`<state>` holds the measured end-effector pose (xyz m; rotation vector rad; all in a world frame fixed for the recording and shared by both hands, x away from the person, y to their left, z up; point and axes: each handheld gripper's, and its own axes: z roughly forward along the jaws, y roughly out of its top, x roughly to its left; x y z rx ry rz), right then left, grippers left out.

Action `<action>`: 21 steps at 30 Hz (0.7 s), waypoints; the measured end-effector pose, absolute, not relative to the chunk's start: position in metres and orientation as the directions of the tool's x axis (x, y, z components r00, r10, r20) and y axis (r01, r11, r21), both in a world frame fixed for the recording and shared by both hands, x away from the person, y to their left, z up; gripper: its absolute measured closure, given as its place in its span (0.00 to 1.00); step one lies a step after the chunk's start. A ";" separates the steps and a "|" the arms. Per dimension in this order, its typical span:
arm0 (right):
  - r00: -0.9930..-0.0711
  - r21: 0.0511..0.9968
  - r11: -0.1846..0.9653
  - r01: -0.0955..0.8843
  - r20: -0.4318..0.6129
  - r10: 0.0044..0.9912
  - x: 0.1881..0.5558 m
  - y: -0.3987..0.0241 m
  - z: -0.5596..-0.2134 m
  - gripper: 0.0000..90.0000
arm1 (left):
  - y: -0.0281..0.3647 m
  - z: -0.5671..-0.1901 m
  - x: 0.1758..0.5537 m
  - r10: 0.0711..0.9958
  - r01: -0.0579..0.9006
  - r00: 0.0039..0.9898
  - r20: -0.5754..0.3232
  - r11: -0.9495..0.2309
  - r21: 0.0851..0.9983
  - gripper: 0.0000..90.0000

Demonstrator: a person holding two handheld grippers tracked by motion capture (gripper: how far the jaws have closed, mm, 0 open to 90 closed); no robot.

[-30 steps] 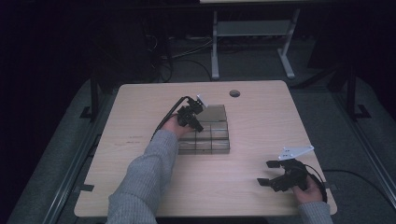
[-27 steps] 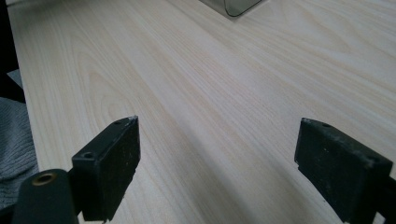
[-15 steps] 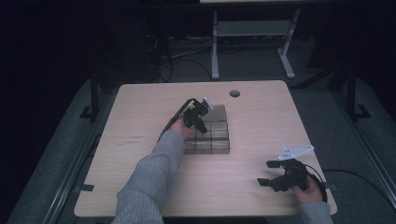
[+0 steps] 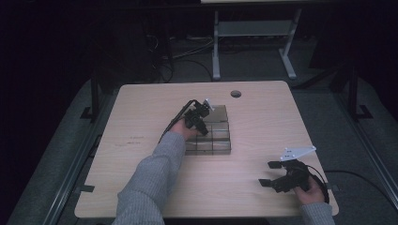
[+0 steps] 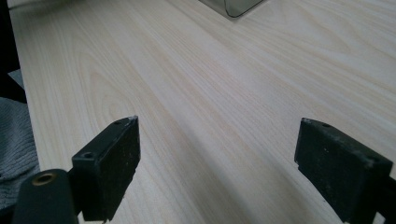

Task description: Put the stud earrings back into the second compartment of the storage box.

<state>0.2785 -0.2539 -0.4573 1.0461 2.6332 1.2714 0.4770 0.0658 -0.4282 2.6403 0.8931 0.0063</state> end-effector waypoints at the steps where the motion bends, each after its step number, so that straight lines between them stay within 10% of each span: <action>1: -0.772 0.707 0.437 0.556 0.243 0.587 0.279 -0.254 -0.457 0.16 | 0.067 -0.427 0.476 0.584 0.583 0.805 -0.106 -0.743 0.330 0.85; 21: -0.766 0.704 0.436 0.561 0.242 0.596 0.278 -0.254 -0.458 0.16 | 0.106 -0.390 0.434 0.570 0.552 0.815 -0.101 -0.712 0.435 0.76</action>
